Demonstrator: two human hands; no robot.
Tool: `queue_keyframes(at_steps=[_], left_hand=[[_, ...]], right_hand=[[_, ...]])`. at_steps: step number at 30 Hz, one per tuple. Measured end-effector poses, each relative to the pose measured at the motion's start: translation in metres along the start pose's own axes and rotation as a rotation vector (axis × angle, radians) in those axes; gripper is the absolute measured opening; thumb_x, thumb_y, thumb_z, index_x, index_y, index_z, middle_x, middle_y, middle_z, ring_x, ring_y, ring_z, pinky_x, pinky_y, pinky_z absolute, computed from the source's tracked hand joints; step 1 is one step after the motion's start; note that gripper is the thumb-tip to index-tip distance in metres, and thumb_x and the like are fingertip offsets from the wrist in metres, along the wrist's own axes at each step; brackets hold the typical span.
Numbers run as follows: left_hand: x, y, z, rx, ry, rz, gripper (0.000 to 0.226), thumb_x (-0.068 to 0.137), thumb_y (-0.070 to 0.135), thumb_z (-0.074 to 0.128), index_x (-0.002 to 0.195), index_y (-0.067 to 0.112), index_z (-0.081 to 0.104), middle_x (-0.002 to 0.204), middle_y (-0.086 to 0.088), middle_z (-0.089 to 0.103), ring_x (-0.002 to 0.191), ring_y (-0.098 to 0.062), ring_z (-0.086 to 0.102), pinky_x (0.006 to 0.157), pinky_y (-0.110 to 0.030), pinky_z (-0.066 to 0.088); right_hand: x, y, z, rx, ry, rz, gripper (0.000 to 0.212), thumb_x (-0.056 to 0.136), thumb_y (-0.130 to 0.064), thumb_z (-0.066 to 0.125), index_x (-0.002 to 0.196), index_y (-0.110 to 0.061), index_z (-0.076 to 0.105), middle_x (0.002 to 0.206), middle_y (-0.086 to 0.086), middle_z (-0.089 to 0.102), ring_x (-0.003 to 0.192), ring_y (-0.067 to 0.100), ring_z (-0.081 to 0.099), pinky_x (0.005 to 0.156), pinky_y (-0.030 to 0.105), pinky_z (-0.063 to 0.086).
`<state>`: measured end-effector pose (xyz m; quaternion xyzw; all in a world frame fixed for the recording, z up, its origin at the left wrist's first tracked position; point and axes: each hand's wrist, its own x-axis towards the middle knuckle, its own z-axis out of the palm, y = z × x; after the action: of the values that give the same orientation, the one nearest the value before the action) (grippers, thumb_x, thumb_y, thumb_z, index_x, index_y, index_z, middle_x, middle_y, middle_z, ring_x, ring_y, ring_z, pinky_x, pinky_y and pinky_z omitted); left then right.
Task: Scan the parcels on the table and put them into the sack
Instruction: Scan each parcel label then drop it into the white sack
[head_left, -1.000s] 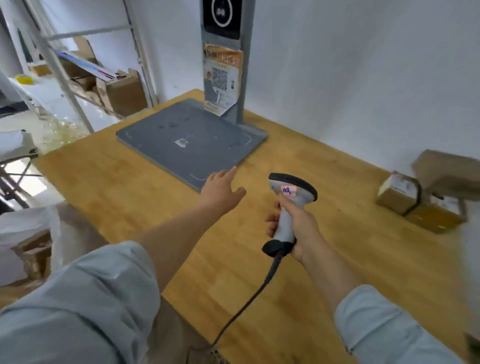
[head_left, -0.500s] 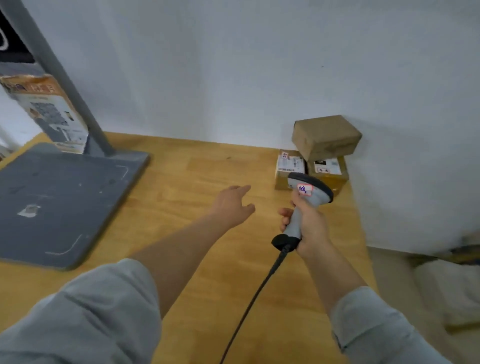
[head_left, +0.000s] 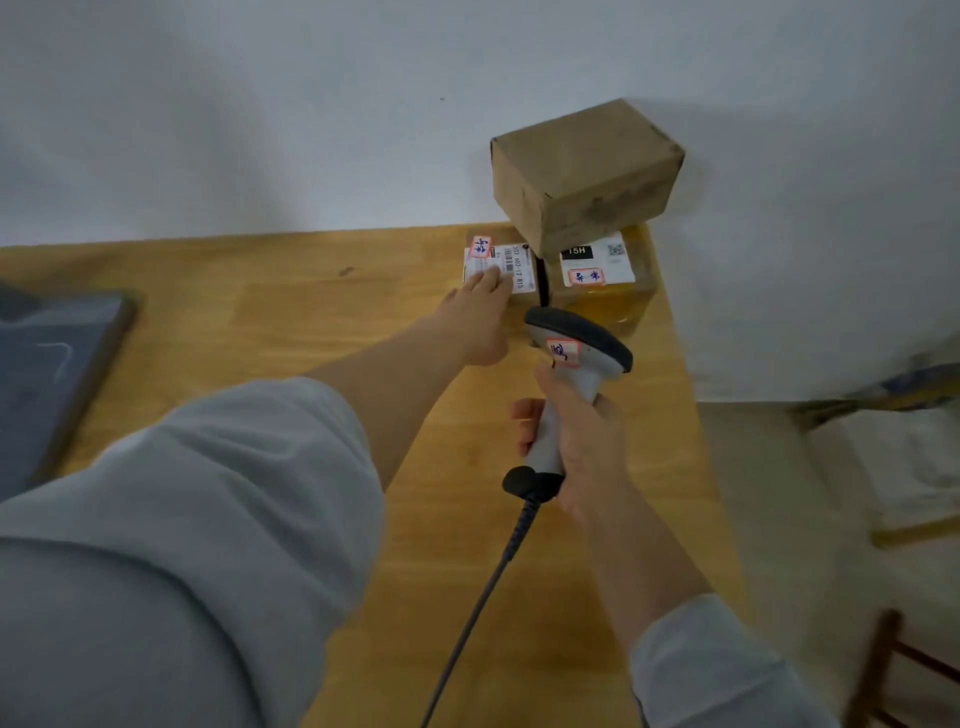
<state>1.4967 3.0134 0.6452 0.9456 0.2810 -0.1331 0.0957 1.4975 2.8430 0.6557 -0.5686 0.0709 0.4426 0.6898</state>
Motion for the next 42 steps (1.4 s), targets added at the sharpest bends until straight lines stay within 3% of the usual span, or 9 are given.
queue_keyframes(at_steps=[8, 13, 19, 24, 27, 31, 34, 38, 42], left_hand=[[-0.071, -0.010, 0.024, 0.102, 0.029, 0.012, 0.085, 0.084, 0.024, 0.061, 0.153, 0.009, 0.012, 0.157, -0.012, 0.011, 0.144, -0.030, 0.012, 0.116, -0.038, 0.024], [-0.147, -0.010, 0.042, 0.058, 0.081, -0.019, 0.065, 0.091, 0.031, 0.051, 0.148, 0.009, 0.028, 0.143, -0.014, 0.028, 0.131, -0.030, 0.027, 0.107, -0.033, 0.030], [-0.172, -0.037, 0.031, -0.404, 0.221, -0.448, 0.056, 0.098, 0.017, 0.044, 0.150, 0.010, 0.025, 0.153, -0.015, 0.020, 0.141, -0.030, 0.020, 0.113, -0.038, 0.026], [-0.175, -0.050, 0.034, -0.810, 0.082, -0.560, 0.045, 0.101, 0.017, 0.043, 0.145, 0.008, 0.038, 0.136, -0.011, 0.052, 0.116, -0.025, 0.051, 0.079, -0.026, 0.042], [-0.191, -0.059, 0.038, -1.017, 0.216, -0.598, 0.027, 0.097, 0.023, 0.053, 0.119, 0.009, 0.058, 0.110, -0.003, 0.063, 0.095, -0.016, 0.053, 0.078, -0.030, 0.040], [-0.231, -0.082, 0.037, -1.500, 0.110, -0.562, 0.017, 0.082, 0.022, 0.073, 0.088, 0.021, 0.057, 0.091, 0.000, 0.065, 0.086, -0.015, 0.054, 0.082, -0.035, 0.040], [-0.266, -0.101, 0.025, -1.531, 0.057, -0.503, 0.041, 0.055, 0.024, 0.086, 0.084, 0.019, 0.057, 0.089, -0.008, 0.068, 0.082, -0.019, 0.060, 0.077, -0.030, 0.049], [-0.313, -0.134, 0.014, -1.574, 0.239, -0.555, 0.052, 0.078, 0.018, 0.076, 0.121, -0.003, 0.054, 0.112, -0.016, 0.066, 0.096, -0.022, 0.063, 0.083, -0.028, 0.056], [-0.369, -0.162, 0.010, -1.538, 0.415, -0.613, 0.022, 0.082, 0.016, 0.073, 0.100, 0.005, 0.067, 0.103, -0.013, 0.070, 0.097, -0.026, 0.062, 0.094, -0.032, 0.052]], right_hand=[[-0.008, 0.008, -0.009, -0.006, 0.031, 0.019, 0.013, 0.089, -0.019, 0.068, 0.092, -0.010, 0.059, 0.065, 0.011, 0.067, 0.044, 0.017, 0.052, 0.046, 0.027, 0.046], [-0.027, 0.020, -0.006, -0.010, 0.049, 0.046, 0.020, 0.086, -0.024, 0.071, 0.098, -0.012, 0.061, 0.082, 0.014, 0.067, 0.072, 0.025, 0.068, 0.073, 0.040, 0.058], [-0.050, 0.043, 0.006, -0.034, 0.010, 0.168, 0.019, 0.087, -0.030, 0.069, 0.094, -0.020, 0.056, 0.100, 0.007, 0.058, 0.097, 0.026, 0.058, 0.090, 0.048, 0.053], [-0.061, 0.051, 0.016, -0.090, -0.035, 0.172, 0.020, 0.086, -0.033, 0.070, 0.090, -0.018, 0.058, 0.093, 0.007, 0.065, 0.083, 0.024, 0.063, 0.081, 0.048, 0.055], [-0.066, 0.050, 0.019, -0.095, -0.041, 0.135, 0.026, 0.084, -0.031, 0.072, 0.101, -0.016, 0.060, 0.094, 0.005, 0.069, 0.085, 0.024, 0.066, 0.085, 0.050, 0.055], [-0.086, 0.051, 0.025, -0.143, -0.084, 0.084, 0.021, 0.085, -0.028, 0.071, 0.099, -0.016, 0.061, 0.090, 0.005, 0.069, 0.082, 0.022, 0.067, 0.080, 0.045, 0.057], [-0.107, 0.054, 0.039, -0.163, -0.133, 0.033, 0.021, 0.085, -0.029, 0.071, 0.099, -0.016, 0.063, 0.090, 0.005, 0.069, 0.080, 0.022, 0.065, 0.072, 0.039, 0.055], [-0.148, 0.060, 0.067, -0.271, -0.196, -0.078, 0.019, 0.084, -0.032, 0.071, 0.096, -0.021, 0.063, 0.089, 0.000, 0.067, 0.080, 0.016, 0.062, 0.069, 0.031, 0.050], [-0.199, 0.076, 0.094, -0.367, -0.393, -0.040, 0.020, 0.086, -0.028, 0.070, 0.088, -0.010, 0.063, 0.064, 0.007, 0.063, 0.054, 0.019, 0.058, 0.052, 0.029, 0.051]])
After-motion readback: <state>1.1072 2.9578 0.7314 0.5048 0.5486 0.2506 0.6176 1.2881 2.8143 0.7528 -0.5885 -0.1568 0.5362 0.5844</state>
